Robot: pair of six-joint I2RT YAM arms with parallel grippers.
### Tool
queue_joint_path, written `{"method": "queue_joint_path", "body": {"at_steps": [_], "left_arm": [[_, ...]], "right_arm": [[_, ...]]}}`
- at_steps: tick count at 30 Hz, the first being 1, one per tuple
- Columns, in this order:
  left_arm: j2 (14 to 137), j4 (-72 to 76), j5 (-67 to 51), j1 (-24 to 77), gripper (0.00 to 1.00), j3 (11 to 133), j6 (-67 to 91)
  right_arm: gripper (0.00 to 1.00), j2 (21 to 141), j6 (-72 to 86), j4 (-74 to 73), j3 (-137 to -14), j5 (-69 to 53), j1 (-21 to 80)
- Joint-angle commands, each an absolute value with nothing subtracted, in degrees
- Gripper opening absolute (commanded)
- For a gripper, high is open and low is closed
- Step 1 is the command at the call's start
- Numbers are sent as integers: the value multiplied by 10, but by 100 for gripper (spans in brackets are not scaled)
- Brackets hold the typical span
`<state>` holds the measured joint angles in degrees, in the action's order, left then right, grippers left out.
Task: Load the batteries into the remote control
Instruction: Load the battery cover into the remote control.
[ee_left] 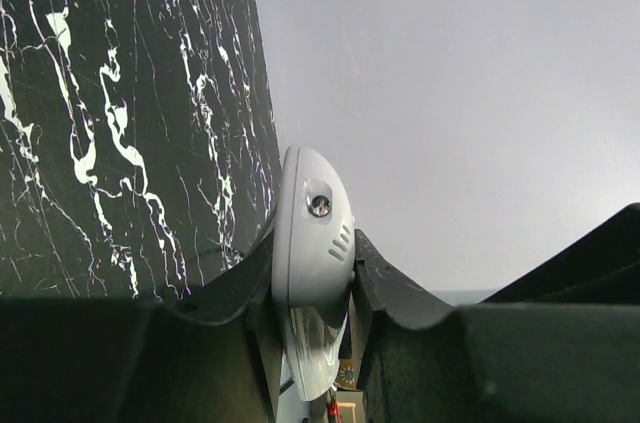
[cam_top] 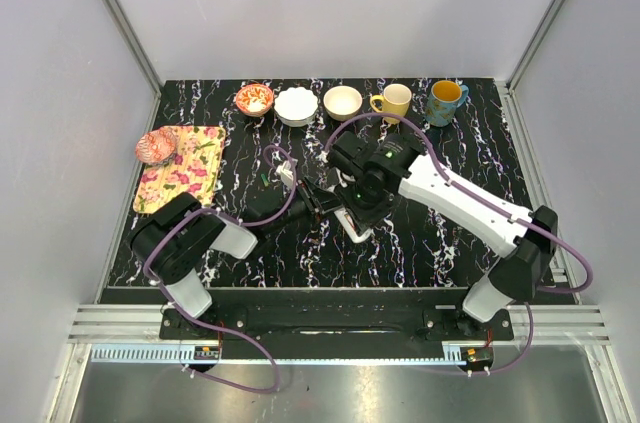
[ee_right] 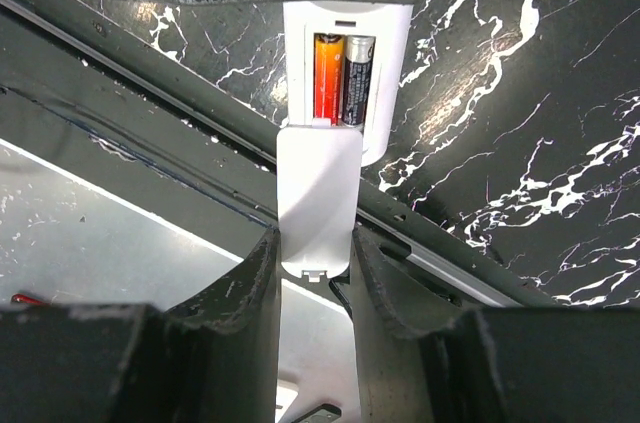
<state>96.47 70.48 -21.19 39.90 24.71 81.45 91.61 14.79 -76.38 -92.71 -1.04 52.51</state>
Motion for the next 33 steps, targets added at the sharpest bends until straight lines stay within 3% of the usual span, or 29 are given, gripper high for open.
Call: {"method": "queue_joint_path", "body": {"at_steps": [1, 33], "left_arm": [[942, 770, -189, 403, 0, 258, 798], [890, 685, -164, 423, 0, 257, 738]], "right_arm": [[0, 923, 145, -797, -967, -4, 531], [0, 962, 130, -771, -954, 55, 533]]}}
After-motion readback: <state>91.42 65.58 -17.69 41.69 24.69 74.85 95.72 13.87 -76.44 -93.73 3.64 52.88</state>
